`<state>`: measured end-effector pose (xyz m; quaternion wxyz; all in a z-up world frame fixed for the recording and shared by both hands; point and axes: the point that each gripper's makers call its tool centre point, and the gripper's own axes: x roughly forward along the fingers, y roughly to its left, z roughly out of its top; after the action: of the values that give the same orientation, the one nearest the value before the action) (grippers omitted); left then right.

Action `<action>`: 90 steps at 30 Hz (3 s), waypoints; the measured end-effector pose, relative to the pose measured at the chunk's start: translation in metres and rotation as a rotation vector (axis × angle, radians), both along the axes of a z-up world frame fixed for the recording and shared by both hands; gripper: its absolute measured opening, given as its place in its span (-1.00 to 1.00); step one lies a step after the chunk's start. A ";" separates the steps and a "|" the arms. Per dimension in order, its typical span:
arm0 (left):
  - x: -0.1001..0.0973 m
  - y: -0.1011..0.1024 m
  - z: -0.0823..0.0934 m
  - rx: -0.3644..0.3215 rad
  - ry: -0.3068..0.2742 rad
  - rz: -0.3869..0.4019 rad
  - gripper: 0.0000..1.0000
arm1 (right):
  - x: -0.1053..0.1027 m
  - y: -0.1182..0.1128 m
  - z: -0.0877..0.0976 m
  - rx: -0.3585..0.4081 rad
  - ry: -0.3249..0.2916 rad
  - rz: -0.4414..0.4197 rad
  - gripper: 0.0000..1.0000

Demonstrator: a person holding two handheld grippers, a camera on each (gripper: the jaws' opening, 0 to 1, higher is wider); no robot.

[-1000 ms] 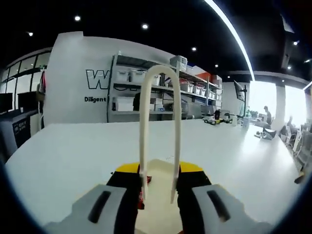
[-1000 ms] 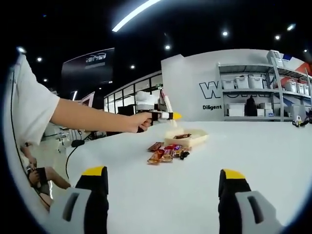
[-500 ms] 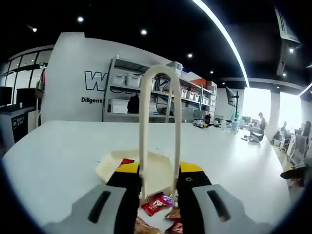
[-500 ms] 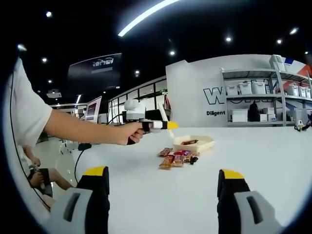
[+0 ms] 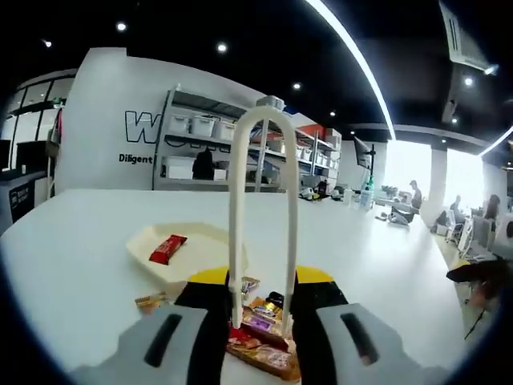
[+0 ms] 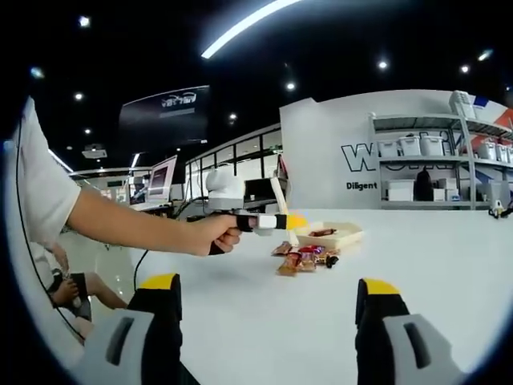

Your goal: Place the target food into the container with the food tongs after gripping and lifting it, then release it inside without dropping or visibly crushing the food.

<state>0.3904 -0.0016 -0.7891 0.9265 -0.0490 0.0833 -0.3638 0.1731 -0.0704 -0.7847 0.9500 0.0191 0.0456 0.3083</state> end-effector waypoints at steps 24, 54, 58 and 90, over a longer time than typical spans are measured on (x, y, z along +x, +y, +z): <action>-0.008 -0.003 -0.024 0.089 -0.032 -0.031 -0.47 | -0.001 -0.008 -0.001 0.011 0.006 -0.018 0.61; -0.040 0.038 -0.013 0.027 0.025 -0.018 -0.47 | -0.005 0.004 0.008 0.026 0.005 0.016 0.51; -0.045 0.030 -0.017 0.075 -0.003 -0.012 -0.47 | -0.009 0.006 0.010 0.016 0.000 0.025 0.51; -0.077 0.029 -0.015 0.103 0.001 -0.060 -0.45 | -0.018 0.000 0.012 0.028 -0.002 0.030 0.44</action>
<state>0.3133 0.0270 -0.8041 0.9163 0.0013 0.1039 -0.3867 0.1554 -0.0705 -0.7732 0.9449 0.0313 0.0408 0.3233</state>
